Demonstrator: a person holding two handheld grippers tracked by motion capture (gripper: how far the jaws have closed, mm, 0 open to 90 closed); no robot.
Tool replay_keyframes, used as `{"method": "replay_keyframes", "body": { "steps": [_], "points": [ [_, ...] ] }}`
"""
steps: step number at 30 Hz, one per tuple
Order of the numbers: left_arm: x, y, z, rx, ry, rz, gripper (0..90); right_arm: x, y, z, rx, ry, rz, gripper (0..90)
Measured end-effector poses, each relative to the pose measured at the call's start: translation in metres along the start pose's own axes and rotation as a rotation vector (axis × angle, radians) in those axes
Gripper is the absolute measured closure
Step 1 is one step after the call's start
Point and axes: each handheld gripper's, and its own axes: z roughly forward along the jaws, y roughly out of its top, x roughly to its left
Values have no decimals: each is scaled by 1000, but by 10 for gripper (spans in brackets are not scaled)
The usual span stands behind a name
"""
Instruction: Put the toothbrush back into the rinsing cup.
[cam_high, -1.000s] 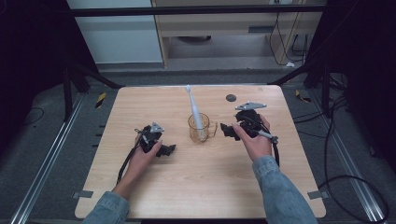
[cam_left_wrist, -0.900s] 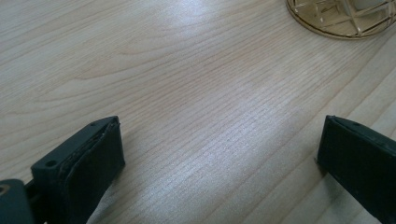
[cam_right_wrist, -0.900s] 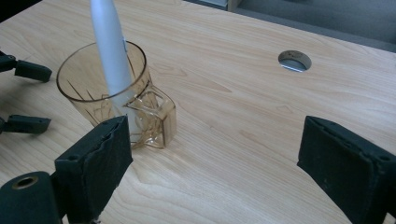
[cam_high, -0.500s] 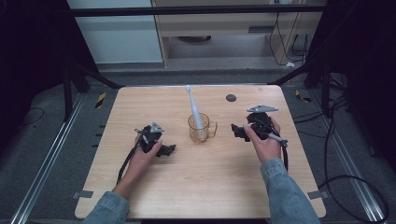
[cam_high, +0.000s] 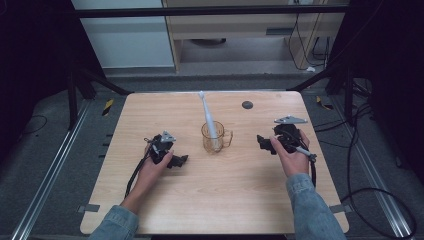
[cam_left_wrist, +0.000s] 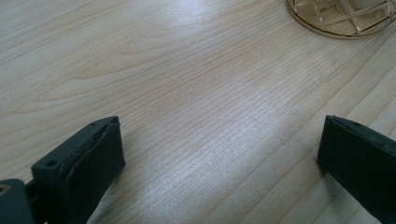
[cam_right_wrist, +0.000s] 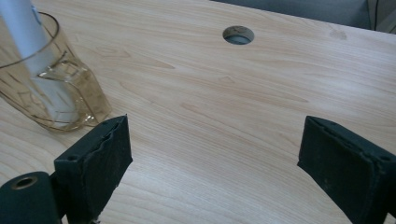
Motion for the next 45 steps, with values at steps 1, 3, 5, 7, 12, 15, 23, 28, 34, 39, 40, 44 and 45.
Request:
{"method": "replay_keyframes", "body": {
  "steps": [1,3,5,7,12,15,23,28,34,39,40,44,45],
  "points": [
    [0,0,0,0,0,0,0,-1,-1,0,1,-3,5,96],
    [0,0,0,1,0,1,0,-5,-4,1,5,-15,8,99],
    [0,0,0,0,0,1,0,-7,-5,2,8,-24,7,104],
    [0,0,0,0,0,1,0,-10,-7,3,9,-33,10,109],
    [0,0,0,0,0,1,0,-20,-11,9,19,-46,28,115],
    [0,0,0,0,0,1,0,-27,-13,15,27,-57,31,116],
    [0,0,0,0,0,1,0,-44,-21,33,75,-97,67,116],
    [0,0,0,0,0,0,0,-52,-26,44,95,-103,97,119],
    [0,0,0,0,0,0,0,-56,-29,54,89,-93,131,123],
    [0,0,0,0,0,0,0,-55,-30,62,59,-72,153,125],
    [0,0,0,0,0,1,0,-56,-31,63,57,-73,153,125],
    [0,0,0,0,0,1,0,-55,-33,69,45,-74,165,127],
    [0,0,0,0,0,0,0,-55,-33,70,41,-77,165,129]
  ]
}}
